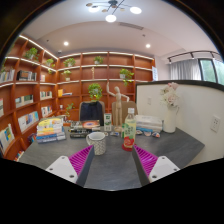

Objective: Pour water

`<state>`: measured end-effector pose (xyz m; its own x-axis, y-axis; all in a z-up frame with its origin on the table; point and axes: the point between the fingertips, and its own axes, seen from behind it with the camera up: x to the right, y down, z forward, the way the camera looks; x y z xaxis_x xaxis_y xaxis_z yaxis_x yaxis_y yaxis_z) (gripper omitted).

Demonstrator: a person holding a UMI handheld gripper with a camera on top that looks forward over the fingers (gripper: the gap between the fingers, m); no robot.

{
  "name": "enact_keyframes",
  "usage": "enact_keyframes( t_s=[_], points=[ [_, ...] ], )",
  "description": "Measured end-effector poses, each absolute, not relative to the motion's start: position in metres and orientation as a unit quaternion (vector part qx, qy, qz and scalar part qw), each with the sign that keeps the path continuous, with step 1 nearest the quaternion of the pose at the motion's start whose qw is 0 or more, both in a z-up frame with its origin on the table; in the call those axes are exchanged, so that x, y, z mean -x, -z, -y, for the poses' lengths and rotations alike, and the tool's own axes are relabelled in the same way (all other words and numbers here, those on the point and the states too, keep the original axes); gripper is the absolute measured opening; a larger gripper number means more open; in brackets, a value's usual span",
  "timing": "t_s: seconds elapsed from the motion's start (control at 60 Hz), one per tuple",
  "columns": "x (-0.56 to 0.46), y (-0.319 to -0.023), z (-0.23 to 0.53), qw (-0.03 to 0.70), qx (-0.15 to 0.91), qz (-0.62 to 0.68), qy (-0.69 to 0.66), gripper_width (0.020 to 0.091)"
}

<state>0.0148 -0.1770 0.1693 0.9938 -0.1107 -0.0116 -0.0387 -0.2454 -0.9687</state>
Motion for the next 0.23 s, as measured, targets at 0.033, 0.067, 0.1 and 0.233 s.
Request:
enact_keyframes(
  t_s=[0.033, 0.067, 0.1, 0.233],
  points=[
    [-0.0137, -0.1701, 0.1775, 0.614, 0.787, -0.044, 0.028, 0.0760],
    [-0.0115, -0.1717, 0.1783, 0.616, 0.786, -0.043, 0.027, 0.0760],
    [-0.0095, -0.1726, 0.1788, 0.617, 0.786, -0.041, 0.026, 0.0759],
    [-0.0104, -0.1697, 0.1816, 0.614, 0.788, -0.039, 0.034, 0.0763]
  ],
)
